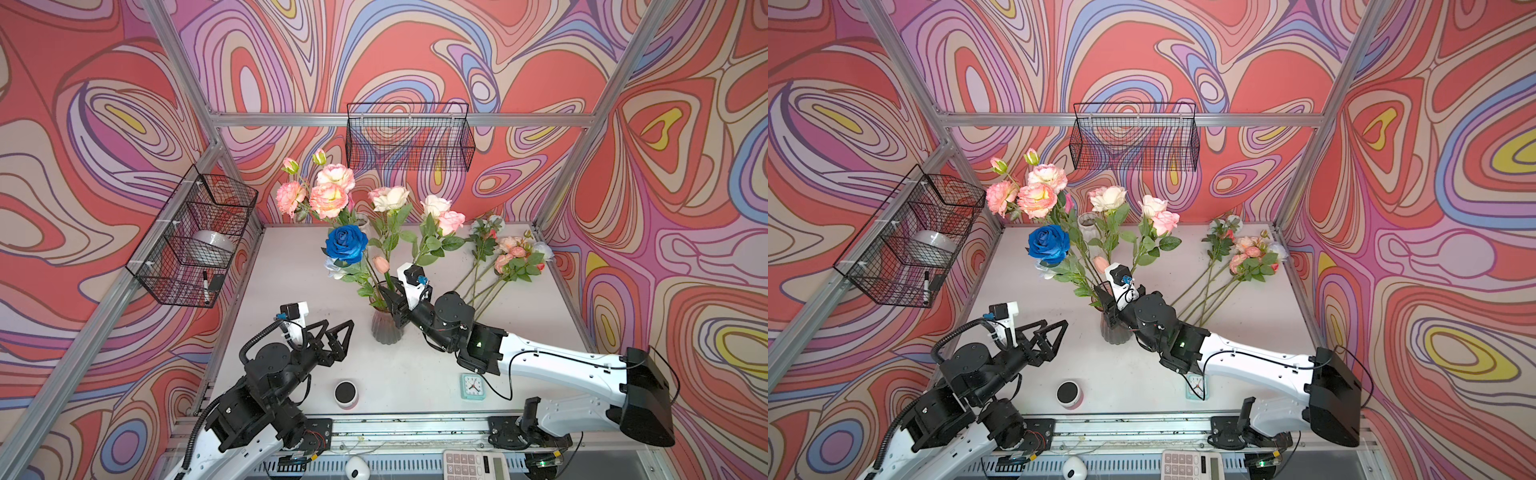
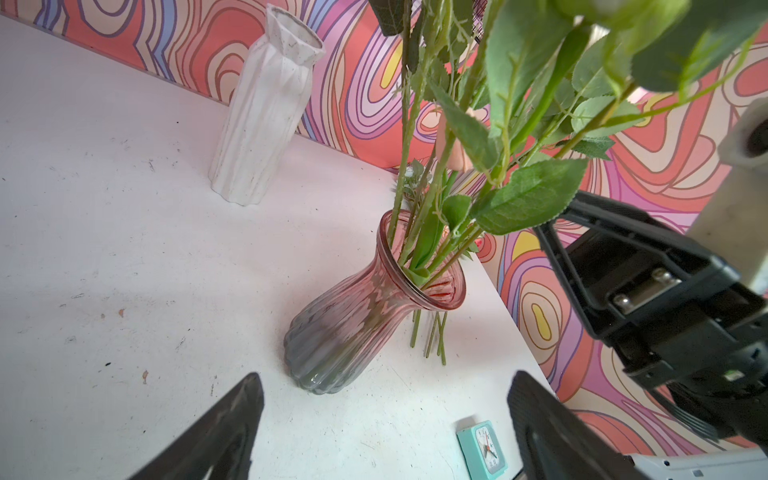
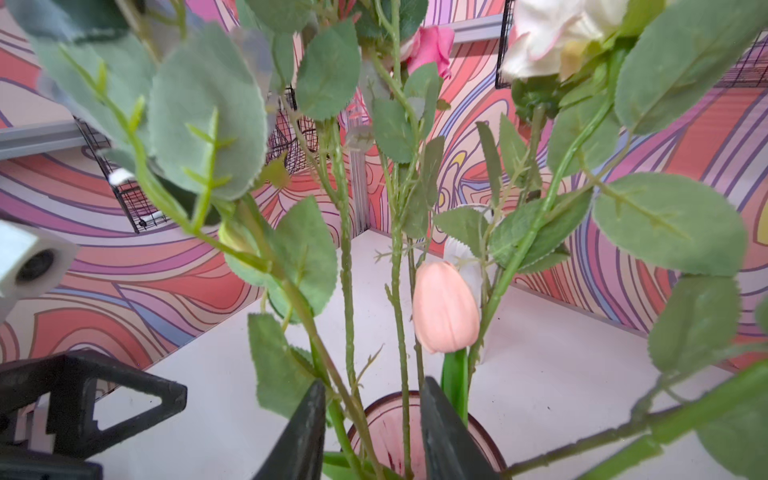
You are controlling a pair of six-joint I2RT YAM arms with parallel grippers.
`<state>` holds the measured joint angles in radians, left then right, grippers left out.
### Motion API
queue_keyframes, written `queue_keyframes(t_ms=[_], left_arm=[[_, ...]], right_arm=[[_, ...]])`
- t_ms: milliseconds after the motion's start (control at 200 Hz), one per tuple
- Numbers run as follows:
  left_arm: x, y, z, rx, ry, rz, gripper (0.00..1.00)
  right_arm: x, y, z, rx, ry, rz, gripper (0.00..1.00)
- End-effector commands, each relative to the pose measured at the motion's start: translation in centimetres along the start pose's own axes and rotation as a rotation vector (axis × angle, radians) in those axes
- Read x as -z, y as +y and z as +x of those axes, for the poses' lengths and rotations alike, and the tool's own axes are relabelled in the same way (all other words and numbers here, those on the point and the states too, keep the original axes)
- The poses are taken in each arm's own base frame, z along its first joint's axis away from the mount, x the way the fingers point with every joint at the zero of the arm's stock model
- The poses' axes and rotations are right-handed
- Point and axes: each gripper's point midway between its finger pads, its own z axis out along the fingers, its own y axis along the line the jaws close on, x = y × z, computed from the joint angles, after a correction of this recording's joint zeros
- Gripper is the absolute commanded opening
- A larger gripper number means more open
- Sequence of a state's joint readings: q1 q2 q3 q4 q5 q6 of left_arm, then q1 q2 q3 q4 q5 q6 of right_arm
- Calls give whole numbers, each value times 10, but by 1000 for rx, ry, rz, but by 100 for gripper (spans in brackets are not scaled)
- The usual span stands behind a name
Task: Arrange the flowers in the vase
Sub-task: 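Open the right gripper to release the blue rose and draw back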
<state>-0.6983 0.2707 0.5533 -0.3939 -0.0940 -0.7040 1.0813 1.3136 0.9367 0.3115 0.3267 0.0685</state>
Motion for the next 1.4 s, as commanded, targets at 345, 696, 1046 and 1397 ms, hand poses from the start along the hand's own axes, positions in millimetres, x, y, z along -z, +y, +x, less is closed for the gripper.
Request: queue_keyframes(t_ms=[345,696,1046,1397], left_arm=[[0,3,2,14,-3,-2,94],[1,3,1,16,-6,-2,94],[1,4,4,19,0,-1,94],[1,2,3,17,2,5,94]], right_arm=[[-18,2,15,115,108,31,21],[-20,-10,6,107,83,111,0],[-28,-23,41,121,147,187,0],[-25,-21,50,93,166,169,3]])
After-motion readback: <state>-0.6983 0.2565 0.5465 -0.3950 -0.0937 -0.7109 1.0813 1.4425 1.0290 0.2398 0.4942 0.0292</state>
